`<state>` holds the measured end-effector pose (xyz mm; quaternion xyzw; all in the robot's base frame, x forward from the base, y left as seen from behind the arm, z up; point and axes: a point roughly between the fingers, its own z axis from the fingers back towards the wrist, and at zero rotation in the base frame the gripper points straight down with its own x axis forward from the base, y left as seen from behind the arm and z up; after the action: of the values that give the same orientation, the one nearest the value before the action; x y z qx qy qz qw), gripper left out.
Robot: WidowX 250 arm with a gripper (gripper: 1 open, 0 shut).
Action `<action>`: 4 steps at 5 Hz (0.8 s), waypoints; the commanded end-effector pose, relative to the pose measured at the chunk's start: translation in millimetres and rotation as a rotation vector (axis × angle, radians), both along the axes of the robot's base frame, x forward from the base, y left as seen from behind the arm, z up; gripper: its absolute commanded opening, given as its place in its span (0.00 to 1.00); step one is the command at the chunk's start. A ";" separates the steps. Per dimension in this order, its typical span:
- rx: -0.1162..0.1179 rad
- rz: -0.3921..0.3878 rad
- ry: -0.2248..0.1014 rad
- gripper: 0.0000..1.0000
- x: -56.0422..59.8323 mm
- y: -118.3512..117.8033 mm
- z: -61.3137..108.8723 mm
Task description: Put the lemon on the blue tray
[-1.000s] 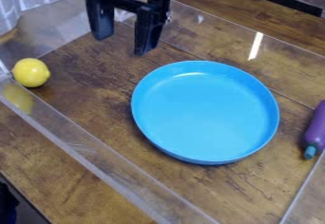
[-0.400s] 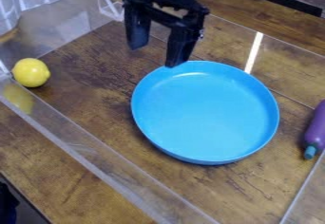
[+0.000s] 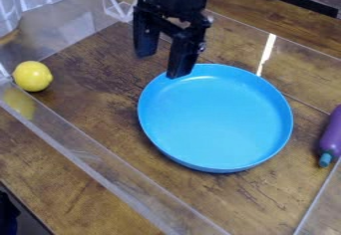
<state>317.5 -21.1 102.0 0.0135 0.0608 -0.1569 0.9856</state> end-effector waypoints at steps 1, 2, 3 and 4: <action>-0.002 -0.051 -0.057 1.00 10.1 5.6 2.2; -0.001 -0.105 -0.051 1.00 11.0 8.8 -11.6; 0.006 -0.170 -0.057 1.00 14.6 9.0 -24.2; 0.011 -0.160 -0.056 1.00 20.2 5.7 -19.9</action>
<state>329.1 -16.2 67.2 0.0228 0.0583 -0.2360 0.9697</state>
